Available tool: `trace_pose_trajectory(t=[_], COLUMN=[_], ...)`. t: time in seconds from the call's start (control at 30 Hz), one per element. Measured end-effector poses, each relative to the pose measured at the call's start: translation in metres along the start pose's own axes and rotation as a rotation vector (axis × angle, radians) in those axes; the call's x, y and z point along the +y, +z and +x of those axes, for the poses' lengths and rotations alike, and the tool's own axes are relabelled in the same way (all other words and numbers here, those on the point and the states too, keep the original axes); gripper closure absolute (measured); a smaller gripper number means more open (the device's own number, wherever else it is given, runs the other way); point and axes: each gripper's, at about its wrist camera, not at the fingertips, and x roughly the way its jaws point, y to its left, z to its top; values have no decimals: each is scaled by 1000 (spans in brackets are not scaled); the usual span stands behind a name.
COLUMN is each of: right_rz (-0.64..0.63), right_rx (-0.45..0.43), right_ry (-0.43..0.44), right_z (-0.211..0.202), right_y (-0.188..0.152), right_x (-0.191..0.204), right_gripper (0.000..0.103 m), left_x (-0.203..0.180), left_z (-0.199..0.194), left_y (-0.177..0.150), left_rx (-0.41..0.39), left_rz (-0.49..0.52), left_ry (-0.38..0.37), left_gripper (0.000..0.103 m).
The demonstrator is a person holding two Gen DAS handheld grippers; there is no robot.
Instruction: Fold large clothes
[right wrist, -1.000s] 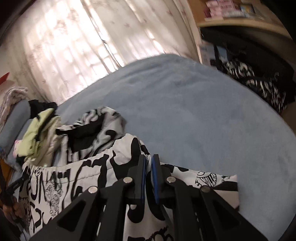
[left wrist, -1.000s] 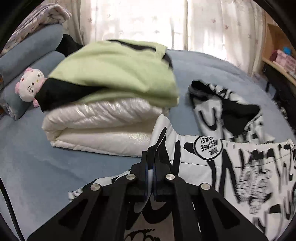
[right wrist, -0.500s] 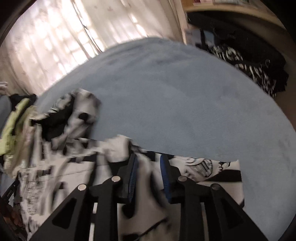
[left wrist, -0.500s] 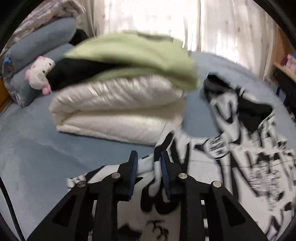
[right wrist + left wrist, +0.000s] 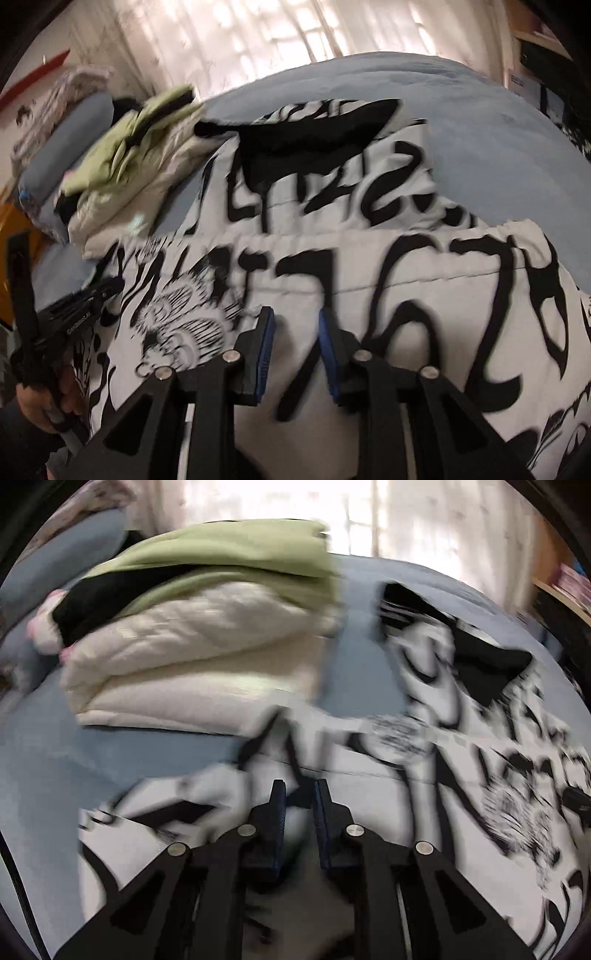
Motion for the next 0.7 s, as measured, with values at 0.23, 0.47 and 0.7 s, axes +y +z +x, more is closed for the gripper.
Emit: trace_pose_trajectory(t=[0.23, 0.47, 0.7], right_rz=[179, 356, 245], right_rx=[-64, -99, -80], right_ry=[-290, -243, -77], right_z=[-46, -88, -111], right_y=[-1, -14, -35], right_x=[-129, -166, -80], right_gripper=[80, 70, 63], left_x=[45, 28, 14], left_z=[12, 3, -60], left_y=[-4, 0, -24], left_rx=[42, 74, 115], left_rz=[-93, -48, -10], left_ry=[-52, 0, -39], left_gripper=[96, 96, 89])
